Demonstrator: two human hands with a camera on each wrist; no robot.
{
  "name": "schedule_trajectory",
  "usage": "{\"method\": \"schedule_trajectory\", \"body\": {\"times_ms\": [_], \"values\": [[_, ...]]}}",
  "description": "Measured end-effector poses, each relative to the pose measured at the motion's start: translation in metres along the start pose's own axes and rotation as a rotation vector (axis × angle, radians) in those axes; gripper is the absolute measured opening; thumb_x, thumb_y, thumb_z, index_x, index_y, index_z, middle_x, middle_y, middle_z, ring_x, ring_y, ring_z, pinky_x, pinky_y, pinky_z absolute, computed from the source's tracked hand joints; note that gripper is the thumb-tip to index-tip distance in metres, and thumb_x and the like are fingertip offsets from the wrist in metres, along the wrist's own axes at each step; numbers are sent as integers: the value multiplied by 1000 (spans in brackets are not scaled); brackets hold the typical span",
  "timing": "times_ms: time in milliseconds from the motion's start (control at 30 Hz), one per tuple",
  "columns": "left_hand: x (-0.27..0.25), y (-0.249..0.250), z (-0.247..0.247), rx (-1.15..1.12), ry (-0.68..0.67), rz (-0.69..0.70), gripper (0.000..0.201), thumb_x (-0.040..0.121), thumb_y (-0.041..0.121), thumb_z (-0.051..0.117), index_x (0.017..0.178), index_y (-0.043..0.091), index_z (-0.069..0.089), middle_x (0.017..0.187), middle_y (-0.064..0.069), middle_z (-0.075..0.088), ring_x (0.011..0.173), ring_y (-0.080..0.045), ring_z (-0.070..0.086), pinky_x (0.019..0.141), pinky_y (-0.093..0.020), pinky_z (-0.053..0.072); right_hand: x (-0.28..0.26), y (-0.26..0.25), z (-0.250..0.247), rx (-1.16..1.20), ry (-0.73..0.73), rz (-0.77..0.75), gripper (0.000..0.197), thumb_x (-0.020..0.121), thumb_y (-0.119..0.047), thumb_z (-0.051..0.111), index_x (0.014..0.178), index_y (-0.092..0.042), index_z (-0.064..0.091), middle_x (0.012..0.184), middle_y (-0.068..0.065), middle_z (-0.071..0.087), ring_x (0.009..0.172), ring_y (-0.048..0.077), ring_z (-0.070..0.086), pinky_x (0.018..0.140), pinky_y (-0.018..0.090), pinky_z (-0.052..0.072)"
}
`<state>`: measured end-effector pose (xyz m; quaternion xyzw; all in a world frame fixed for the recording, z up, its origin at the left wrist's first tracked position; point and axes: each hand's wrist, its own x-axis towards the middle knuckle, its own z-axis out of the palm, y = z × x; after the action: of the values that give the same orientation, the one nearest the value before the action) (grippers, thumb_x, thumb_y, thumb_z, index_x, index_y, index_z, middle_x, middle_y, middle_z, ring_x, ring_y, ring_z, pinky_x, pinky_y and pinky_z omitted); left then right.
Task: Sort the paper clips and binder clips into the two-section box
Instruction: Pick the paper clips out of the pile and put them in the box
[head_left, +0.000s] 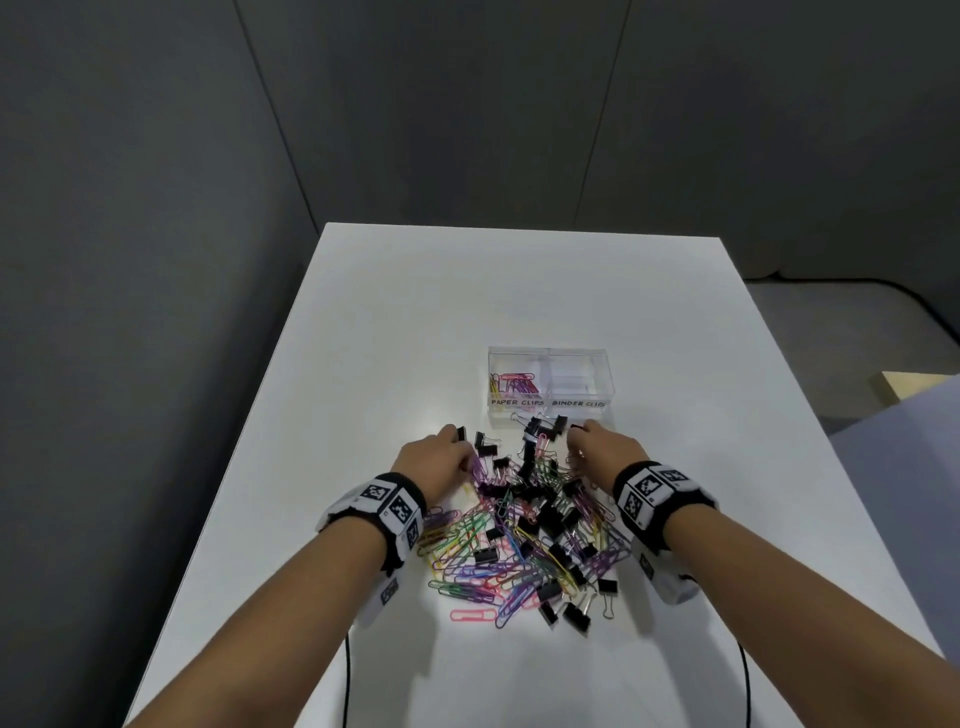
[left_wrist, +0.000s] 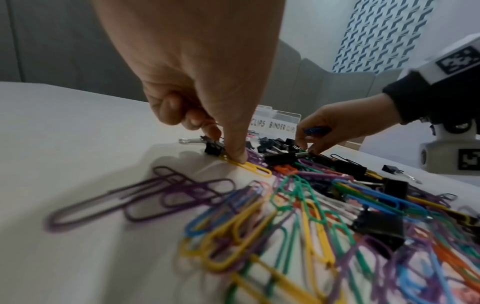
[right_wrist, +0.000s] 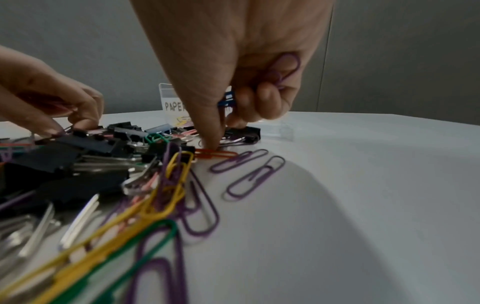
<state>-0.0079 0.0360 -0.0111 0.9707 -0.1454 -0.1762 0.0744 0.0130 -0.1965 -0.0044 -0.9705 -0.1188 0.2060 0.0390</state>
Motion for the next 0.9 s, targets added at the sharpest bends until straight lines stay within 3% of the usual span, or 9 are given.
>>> {"method": "schedule_trajectory", "body": {"times_ms": [133,267,367,467,533,600,700,800,900], "values": [[9,14,2,25,46,58,21,92,27,51,104,13,61,113,-6,51,97,-25,57,69,-29,40,-2,7,-2,22,-24,14,13,96,-18,44,102,-10,50,104,7,57,84,24,60,72,33,52],[13,14,-3,23,52,108,18,93,26,50,101,15,61,111,-4,56,99,-22,56,71,-29,40,0,7,-12,134,8,80,7,97,-20,34,93,-14,34,63,-1,41,53,17,38,47,25,28],[11,8,-9,-34,40,94,13,94,25,49,97,16,58,106,-2,62,88,-16,51,70,-27,36,4,5,-14,179,20,76,15,97,-19,34,109,-13,39,59,-3,40,50,17,38,45,25,26],[6,0,-14,-74,4,83,14,95,23,47,104,19,57,113,-2,64,98,-18,56,78,-30,42,6,-3,-17,166,-38,48,27,98,-17,33,122,-10,43,72,2,55,62,20,46,51,28,33],[3,-5,-15,-98,-9,90,27,98,20,42,122,21,54,125,0,60,112,-20,56,89,-32,45,6,-10,-20,175,-91,35,26,98,-13,31,116,-7,49,91,9,60,75,20,47,59,27,35],[1,-8,-14,-145,-22,84,32,99,15,36,127,20,51,129,-2,57,112,-21,57,90,-32,45,6,-14,-18,183,-101,23,21,98,-13,29,103,-8,49,91,8,54,77,20,46,63,26,35],[2,-10,-12,-230,-65,-13,31,96,5,32,123,13,46,102,-6,61,87,-24,57,72,-29,40,6,-14,-14,151,-99,11,17,99,-21,31,97,-12,46,91,9,56,77,20,49,68,30,39],[2,-9,-13,-283,-87,-60,31,95,6,33,124,10,41,69,3,46,60,-15,41,54,-26,30,3,-13,-14,84,-135,-5,24,95,-32,45,109,-13,52,95,5,58,80,20,52,69,30,42],[1,-5,-18,-315,-95,-47,37,97,23,39,132,11,39,101,-6,60,90,-24,57,72,-27,38,1,-16,-10,43,-156,-20,26,92,-31,51,111,-13,53,108,7,61,92,23,56,71,30,42]]}}
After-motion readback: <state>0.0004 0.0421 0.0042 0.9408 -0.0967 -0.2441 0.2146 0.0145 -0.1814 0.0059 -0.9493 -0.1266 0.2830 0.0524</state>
